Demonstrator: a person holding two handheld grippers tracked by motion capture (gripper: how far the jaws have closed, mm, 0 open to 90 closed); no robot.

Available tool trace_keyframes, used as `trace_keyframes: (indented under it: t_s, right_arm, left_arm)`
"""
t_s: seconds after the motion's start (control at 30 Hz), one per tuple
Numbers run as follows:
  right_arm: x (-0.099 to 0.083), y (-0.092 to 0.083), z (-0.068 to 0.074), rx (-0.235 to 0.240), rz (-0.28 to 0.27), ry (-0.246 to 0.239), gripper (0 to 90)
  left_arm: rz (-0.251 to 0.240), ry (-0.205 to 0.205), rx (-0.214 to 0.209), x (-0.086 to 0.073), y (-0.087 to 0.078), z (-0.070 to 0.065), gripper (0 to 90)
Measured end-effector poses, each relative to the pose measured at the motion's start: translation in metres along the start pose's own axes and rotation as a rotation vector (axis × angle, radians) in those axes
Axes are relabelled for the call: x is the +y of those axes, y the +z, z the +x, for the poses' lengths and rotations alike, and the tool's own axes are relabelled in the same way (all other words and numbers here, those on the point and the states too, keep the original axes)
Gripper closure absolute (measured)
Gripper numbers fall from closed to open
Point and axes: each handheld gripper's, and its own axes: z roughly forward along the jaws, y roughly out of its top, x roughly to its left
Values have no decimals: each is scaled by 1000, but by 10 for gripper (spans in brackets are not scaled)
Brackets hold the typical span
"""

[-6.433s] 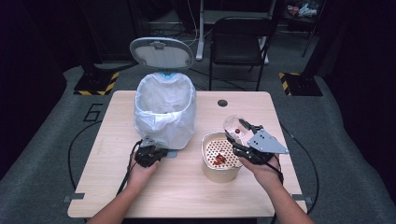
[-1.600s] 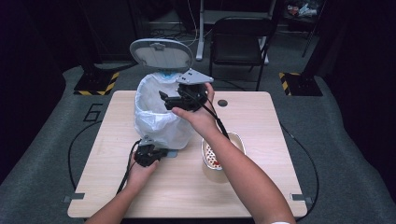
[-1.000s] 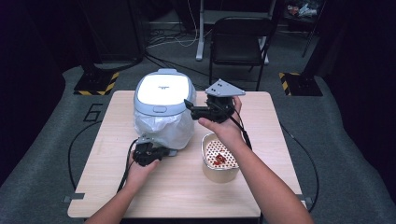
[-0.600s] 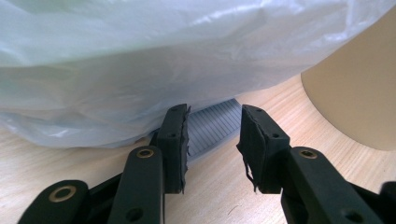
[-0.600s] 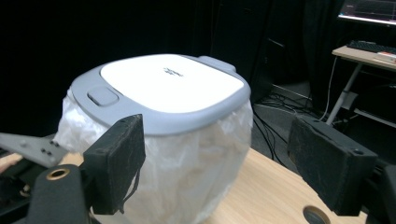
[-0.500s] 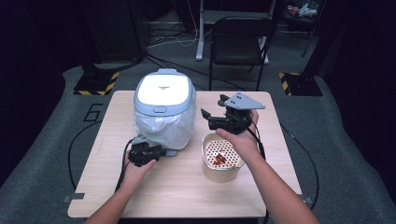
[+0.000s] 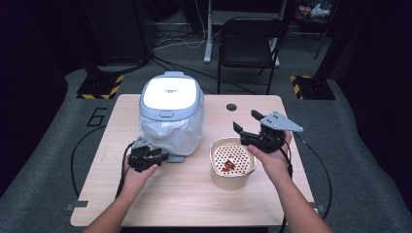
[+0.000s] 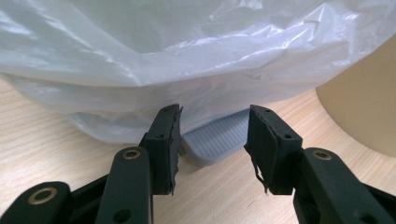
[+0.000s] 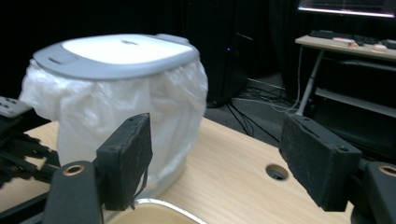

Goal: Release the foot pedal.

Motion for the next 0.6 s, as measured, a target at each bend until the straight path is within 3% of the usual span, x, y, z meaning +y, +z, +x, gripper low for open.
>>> trace_keyframes:
  t_s: [0.13, 0.2, 0.4, 0.6]
  right_arm:
    - [-13, -8, -7, -21, 12, 11, 269]
    - [-26, -15, -15, -43, 22, 33, 278]
    - [-46, -26, -26, -76, 30, 59, 294]
    - [-70, -42, -36, -138, 34, 90, 278]
  left_arm:
    - [-3, 6, 10, -1, -6, 3, 507]
    - [-18, -20, 5, -4, -11, 6, 487]
    - [-25, -8, 12, -10, -13, 10, 462]
    - [-36, -19, 23, -19, -15, 17, 448]
